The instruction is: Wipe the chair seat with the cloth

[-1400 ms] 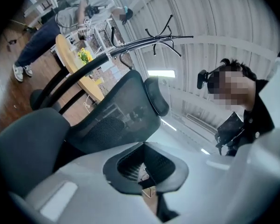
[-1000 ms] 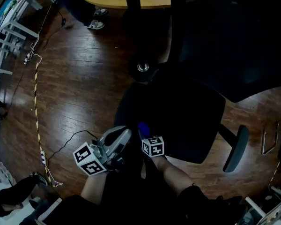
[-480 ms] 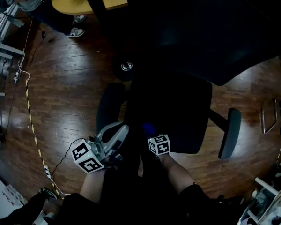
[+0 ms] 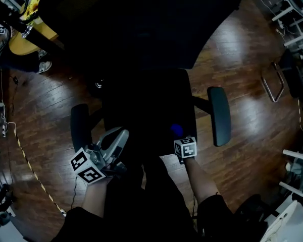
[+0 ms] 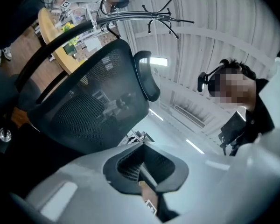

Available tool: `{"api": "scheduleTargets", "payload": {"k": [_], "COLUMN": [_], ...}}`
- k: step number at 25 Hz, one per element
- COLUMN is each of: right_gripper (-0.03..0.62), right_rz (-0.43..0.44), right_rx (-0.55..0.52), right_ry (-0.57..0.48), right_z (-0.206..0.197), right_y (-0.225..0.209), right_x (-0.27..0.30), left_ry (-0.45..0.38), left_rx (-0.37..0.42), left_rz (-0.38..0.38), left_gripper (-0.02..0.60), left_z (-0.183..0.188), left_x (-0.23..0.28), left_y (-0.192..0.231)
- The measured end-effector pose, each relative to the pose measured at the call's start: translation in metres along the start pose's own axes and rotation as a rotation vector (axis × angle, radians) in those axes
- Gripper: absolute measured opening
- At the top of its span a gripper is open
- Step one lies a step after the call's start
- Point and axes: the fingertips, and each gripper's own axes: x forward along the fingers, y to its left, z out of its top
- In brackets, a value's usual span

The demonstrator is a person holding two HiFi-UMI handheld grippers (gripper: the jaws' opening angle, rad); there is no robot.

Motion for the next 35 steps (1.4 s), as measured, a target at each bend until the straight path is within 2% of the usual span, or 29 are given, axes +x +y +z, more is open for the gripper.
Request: {"api": "scheduleTargets", "payload": {"k": [2,5,10,13,16,20,24,27,31,35], "right_gripper": [0.035,0.035,0.035,0.035,0.035,0.035,0.035,0.035,0.035,0.035], "right_rz": [-0.055,-0.073,-0.106,-0.131,-0.125,-0.007,0.106,0.177,0.287,0.295], "right_rx": [0.032,0.040,0.018,0.025,0.040,-0.029,-0.081,-0.135,-0.177,-0.221], "right_ry": [-0.013,-0.023,-0.042,-0.047,-0.103,-0.162,-0.157,-0.135,-0.084,-0.076], "right_z": [0.000,-0.004,-0.003,0.002,0.037,0.123,0.198,0.238,0.258,0.255], "right_y": [-0.031,-0.051,-0.051,-0.051,-0.041,0.008,0.073,0.125,0.192,0.222], "right_x": [-0.016,-0.027,-0.024,-0.025,-0.009,0.050,0.112,0.159,0.216,0.241], "left_ry": [0.026,0.040,0.036,0.004,-0.042,-0.108,-0.135,-0.171,-0.214,-0.253], "left_rx": [-0.006,-0.017,-0.014,-0.013,-0.017,-0.025,-0.053,-0.060,-0.082,-0.119], "left_rz": [-0.022,-0.037,-0.034,-0.009,0.031,0.089,0.112,0.139,0.169,0.177], "left_gripper": [-0.011,-0.011,-0.011,-0.011,-0.011,-0.011,-0.011,-0.011,-0.011,-0.011], "left_z": [-0.006,-0.012,-0.007,-0.001,0.009,0.025,0.033,0.044,0.055,0.058], "left_x": [0.012,0.023,0.021,0.012,-0.002,-0.028,-0.050,-0.061,-0.071,-0.076], "left_y": [-0.004,-0.010,-0.005,0.005,0.022,0.042,0.057,0.073,0.094,0.103]}}
